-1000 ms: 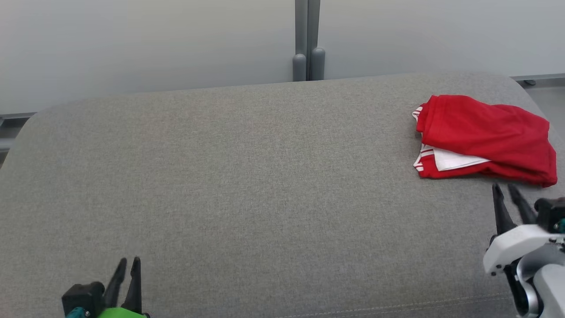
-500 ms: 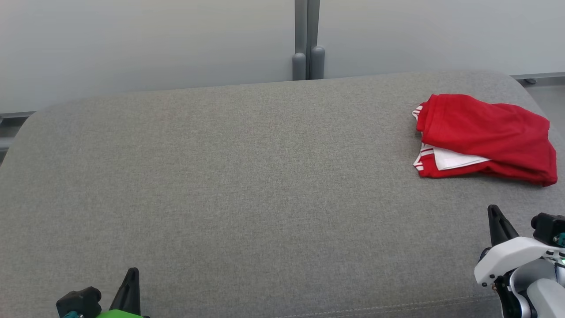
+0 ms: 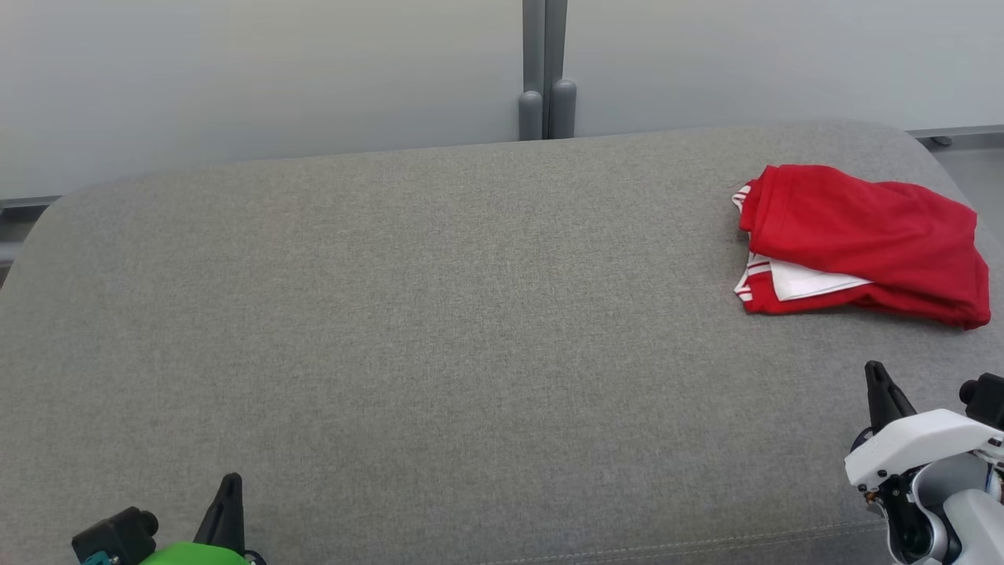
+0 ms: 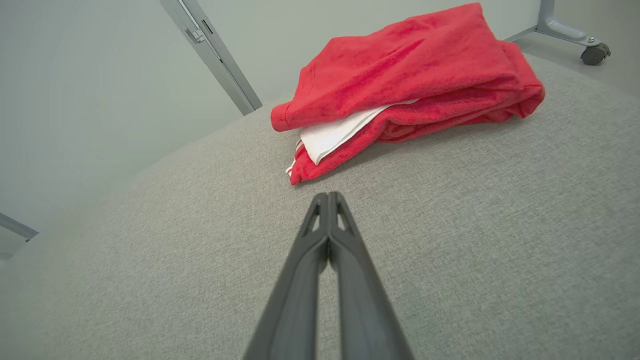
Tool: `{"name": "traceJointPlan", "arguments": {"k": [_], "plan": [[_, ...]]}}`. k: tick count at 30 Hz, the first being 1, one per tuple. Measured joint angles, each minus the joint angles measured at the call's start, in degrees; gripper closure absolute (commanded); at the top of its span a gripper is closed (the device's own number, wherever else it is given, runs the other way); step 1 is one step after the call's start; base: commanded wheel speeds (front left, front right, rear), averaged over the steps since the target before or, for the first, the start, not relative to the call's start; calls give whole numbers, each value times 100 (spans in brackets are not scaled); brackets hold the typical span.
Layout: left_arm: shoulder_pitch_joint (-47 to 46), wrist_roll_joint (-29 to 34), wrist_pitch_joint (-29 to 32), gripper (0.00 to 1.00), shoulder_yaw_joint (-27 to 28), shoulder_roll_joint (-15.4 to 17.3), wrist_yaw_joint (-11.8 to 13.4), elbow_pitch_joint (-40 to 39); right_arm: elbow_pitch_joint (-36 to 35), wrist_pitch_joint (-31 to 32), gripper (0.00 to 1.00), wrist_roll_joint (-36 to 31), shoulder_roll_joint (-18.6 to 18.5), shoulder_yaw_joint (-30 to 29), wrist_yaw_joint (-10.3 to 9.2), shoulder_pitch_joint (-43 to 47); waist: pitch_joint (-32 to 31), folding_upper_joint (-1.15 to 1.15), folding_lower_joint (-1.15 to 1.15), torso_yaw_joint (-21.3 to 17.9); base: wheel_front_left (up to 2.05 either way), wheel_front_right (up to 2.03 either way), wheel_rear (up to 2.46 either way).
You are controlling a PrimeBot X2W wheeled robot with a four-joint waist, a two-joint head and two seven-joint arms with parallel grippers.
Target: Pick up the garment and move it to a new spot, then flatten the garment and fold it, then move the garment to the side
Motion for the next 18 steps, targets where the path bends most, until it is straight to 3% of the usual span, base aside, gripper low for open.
{"name": "traceJointPlan", "arguments": {"k": [18], "plan": [[-207,-1126,356,100,374,-177,-244,4,-144,372,100,1210,320,-432,250,-21,32,0,0,-10,0,0,0]]}}
